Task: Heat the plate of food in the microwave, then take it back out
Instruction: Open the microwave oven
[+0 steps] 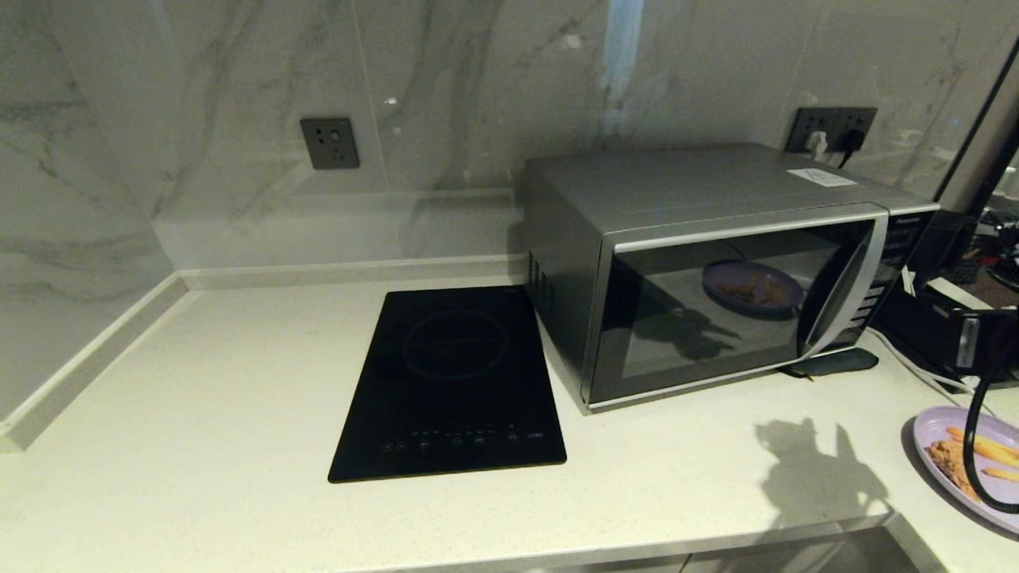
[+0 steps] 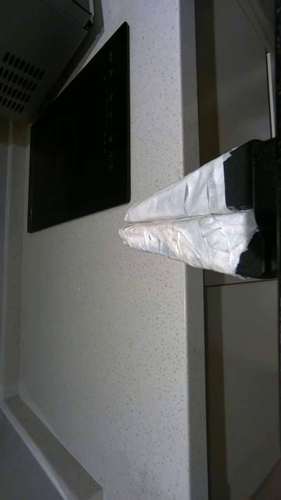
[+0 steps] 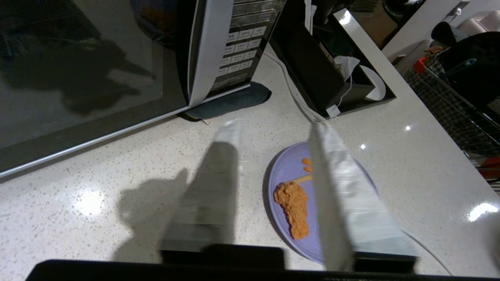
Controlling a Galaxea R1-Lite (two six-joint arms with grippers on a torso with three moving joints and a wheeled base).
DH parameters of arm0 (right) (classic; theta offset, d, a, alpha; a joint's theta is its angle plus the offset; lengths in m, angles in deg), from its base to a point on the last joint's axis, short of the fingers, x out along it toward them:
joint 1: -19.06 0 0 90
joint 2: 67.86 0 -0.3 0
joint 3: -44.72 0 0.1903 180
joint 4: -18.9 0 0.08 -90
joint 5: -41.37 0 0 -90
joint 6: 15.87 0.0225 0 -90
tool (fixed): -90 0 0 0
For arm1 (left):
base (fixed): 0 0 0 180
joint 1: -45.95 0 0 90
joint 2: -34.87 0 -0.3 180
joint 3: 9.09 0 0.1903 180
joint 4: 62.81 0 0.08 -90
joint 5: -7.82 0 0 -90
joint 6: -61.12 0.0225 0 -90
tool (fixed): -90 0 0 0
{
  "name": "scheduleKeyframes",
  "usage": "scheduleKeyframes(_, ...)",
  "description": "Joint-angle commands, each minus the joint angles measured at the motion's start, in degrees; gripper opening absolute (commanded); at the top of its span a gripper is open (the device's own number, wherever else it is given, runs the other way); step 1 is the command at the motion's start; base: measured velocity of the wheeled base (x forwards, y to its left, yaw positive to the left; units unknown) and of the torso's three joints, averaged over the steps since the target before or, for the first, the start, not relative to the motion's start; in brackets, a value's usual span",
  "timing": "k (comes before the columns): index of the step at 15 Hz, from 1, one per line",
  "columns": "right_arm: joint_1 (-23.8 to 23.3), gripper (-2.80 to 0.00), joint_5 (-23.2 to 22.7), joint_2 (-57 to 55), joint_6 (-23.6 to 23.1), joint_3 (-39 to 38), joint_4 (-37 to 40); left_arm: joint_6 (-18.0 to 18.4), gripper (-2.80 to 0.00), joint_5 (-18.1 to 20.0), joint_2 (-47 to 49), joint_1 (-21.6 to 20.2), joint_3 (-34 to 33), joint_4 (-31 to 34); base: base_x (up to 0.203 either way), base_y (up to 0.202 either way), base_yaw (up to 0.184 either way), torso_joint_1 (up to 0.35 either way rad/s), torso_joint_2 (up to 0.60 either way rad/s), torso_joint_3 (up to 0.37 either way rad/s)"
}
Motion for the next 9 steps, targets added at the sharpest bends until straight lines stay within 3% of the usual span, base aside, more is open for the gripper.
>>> scheduleKeyframes(1,-0.03,0.00,0.08,-2.81,0.16,0.44,-0.37,0.00,-2.80,-0.05,0.04,-0.01,0.00,-0.02,0.000,0.000,0.000,0.000,0.00,0.000)
scheduleKeyframes(6,-0.03,0.00,0.21,-9.91,7.19,4.01,-0.25,0.00,-2.80,-0.05,0.04,-0.01,0.00,-0.02,0.000,0.000,0.000,0.000,0.00,0.000)
scheduleKeyframes(9,-0.02,0.00,2.57,-13.38,9.47,6.38,-0.22,0.00,-2.80,-0.05,0.04,-0.01,0.00,-0.02,0.000,0.000,0.000,0.000,0.00,0.000)
